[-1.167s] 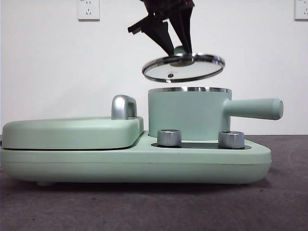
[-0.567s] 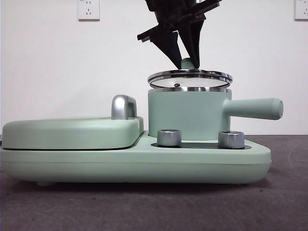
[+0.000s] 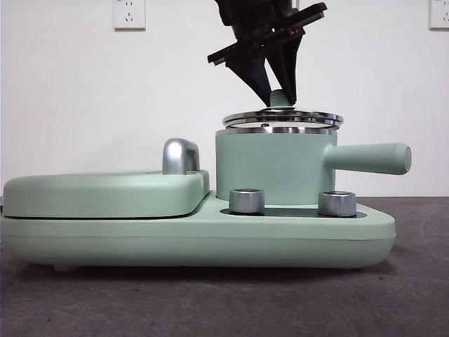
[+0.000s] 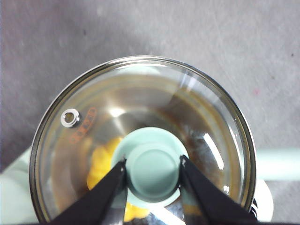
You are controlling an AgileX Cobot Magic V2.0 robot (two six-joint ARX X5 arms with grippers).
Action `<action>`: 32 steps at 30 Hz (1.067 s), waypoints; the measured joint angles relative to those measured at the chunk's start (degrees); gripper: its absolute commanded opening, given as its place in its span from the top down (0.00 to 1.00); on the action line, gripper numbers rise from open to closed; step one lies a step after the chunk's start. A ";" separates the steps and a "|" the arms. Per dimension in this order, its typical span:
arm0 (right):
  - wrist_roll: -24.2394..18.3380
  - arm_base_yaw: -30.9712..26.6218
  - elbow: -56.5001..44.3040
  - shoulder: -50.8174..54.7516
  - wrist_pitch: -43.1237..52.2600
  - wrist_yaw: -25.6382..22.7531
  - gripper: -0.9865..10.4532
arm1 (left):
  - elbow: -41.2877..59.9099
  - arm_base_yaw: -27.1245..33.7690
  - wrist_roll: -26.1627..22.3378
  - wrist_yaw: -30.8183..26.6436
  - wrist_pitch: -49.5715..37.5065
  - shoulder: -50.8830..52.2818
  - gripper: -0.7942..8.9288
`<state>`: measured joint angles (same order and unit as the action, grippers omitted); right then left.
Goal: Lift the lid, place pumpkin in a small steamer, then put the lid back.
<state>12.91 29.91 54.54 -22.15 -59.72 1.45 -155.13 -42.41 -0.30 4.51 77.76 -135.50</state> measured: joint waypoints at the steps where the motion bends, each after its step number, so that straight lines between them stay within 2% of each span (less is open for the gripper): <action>1: 0.02 0.00 0.00 0.00 0.00 0.00 0.43 | 0.00 -0.04 -0.20 -0.04 0.02 0.00 0.90; 32: 0.02 0.00 0.00 0.00 0.00 0.00 0.43 | -1.14 -0.61 1.16 -3.28 2.86 -0.87 0.90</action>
<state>12.93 29.91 54.54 -22.15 -59.72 1.45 -156.27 -43.03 0.86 1.23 80.62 -136.38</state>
